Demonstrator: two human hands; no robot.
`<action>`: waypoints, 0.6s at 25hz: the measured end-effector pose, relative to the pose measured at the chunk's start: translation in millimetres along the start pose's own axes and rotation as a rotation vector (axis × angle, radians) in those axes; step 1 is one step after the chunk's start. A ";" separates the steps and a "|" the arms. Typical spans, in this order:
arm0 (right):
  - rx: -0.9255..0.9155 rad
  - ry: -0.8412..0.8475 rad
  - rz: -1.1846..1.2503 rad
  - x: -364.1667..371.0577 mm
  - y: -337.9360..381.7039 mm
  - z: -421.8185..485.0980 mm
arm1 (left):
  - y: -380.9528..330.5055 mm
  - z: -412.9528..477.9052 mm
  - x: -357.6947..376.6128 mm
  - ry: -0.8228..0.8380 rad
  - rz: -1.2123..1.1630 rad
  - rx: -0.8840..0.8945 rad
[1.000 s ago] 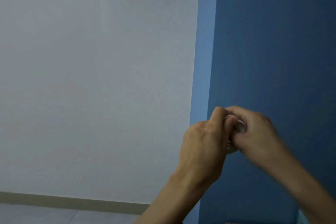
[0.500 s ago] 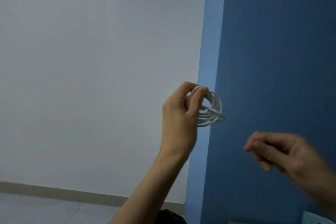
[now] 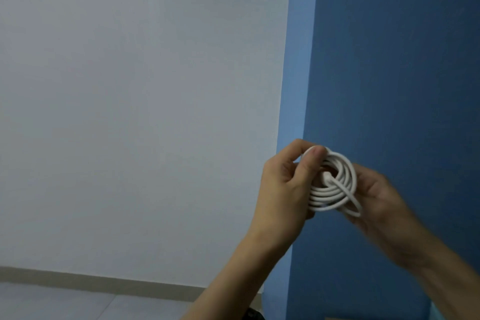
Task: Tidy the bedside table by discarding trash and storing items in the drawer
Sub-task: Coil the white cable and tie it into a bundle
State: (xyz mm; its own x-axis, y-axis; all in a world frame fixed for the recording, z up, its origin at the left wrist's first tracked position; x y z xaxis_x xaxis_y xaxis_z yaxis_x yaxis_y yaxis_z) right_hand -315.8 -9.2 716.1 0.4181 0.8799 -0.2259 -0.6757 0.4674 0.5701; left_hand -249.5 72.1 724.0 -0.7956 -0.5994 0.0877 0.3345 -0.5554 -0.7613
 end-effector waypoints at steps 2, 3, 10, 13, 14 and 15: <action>-0.026 -0.058 -0.040 -4.2 2.3 -1.7 | -4.4 -1.8 -0.7 -0.011 0.021 0.038; -0.042 -0.082 -0.064 -5.3 3.3 -3.0 | -6.2 -2.0 -1.1 -0.017 0.030 0.064; -0.090 -0.140 -0.144 -3.2 9.3 -5.5 | -9.3 -6.0 -2.8 -0.051 0.052 0.126; -0.086 -0.140 -0.056 -1.9 6.2 -8.7 | -12.7 -5.6 -4.4 -0.059 0.072 0.169; -0.090 -0.141 -0.038 -2.1 6.8 -9.7 | -13.6 -4.7 -4.7 -0.059 0.083 0.179; -0.098 -0.126 -0.052 -1.8 7.7 -10.3 | -13.6 -3.8 -4.9 -0.059 0.090 0.180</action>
State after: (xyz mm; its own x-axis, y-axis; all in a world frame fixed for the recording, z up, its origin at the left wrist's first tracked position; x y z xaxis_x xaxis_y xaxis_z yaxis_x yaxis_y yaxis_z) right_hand -328.1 -6.3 712.9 0.5227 0.8394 -0.1489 -0.7045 0.5237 0.4790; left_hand -252.1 84.8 731.5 -0.7291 -0.6812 0.0661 0.4918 -0.5887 -0.6415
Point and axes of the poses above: each hand's wrist, its own z-axis towards the middle knuckle, its own x-axis out of the palm, y = z × x, the point moved 7 cm from there along z, towards the middle knuckle, and after that the axes turned 8 degrees about -x, right-handed, at the moved point
